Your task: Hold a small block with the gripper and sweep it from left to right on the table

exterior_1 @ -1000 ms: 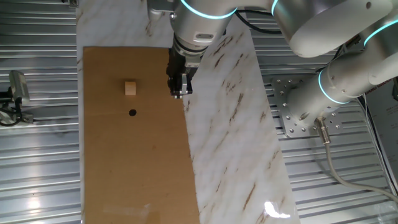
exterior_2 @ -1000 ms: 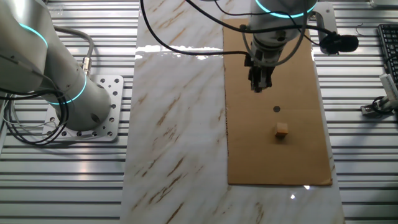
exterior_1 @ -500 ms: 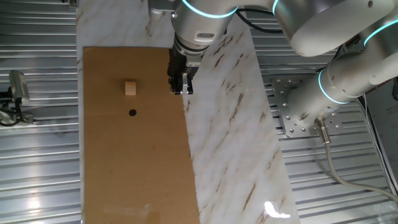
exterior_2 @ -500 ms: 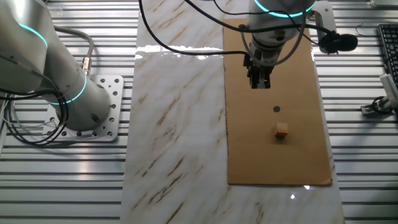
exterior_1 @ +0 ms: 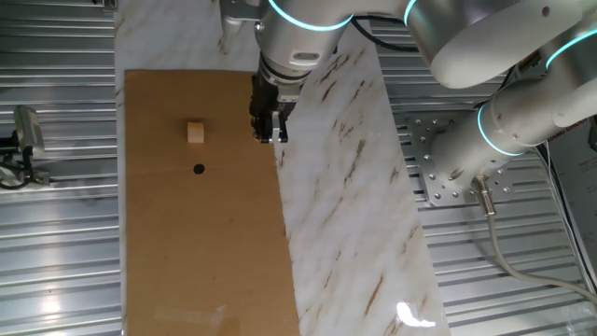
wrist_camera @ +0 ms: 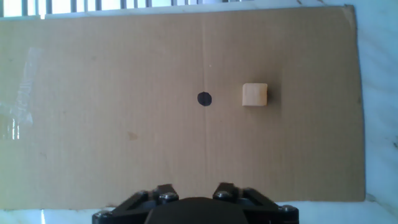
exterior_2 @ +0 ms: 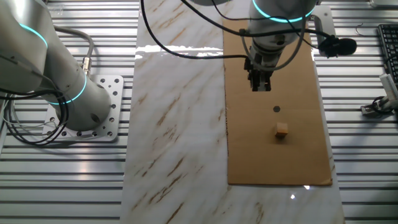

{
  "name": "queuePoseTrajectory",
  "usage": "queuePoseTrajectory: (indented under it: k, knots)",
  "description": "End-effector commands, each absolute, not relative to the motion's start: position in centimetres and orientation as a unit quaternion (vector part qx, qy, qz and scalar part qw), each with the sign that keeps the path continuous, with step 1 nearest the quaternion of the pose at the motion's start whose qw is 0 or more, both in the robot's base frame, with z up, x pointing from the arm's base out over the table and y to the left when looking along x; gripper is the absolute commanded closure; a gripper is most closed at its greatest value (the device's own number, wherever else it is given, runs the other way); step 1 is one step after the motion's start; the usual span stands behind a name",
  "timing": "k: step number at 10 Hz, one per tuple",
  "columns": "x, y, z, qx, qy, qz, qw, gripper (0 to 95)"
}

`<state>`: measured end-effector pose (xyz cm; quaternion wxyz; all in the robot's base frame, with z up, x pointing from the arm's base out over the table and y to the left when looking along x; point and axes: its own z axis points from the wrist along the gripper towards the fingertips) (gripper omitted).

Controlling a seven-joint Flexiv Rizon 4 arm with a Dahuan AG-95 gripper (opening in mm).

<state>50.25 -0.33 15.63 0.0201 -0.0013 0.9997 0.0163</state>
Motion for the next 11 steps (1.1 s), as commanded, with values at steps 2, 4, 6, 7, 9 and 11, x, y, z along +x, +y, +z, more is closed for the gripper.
queuePoseTrajectory:
  k: [2,4,6,7,9,11]
  knots:
    - [50.5,-0.6,14.6,-0.003,1.000,0.014,0.021,95.0]
    - [50.6,-0.7,13.7,-0.004,1.000,0.013,0.023,95.0]
    - [50.6,-1.0,12.8,-0.008,1.000,0.013,0.025,95.0]
    - [50.6,-1.2,12.6,-0.008,1.000,0.013,0.025,95.0]
    - [50.7,-1.4,12.0,-0.009,1.000,0.013,0.026,95.0]
    - [50.6,-1.7,11.6,-0.010,0.999,0.014,0.029,95.0]
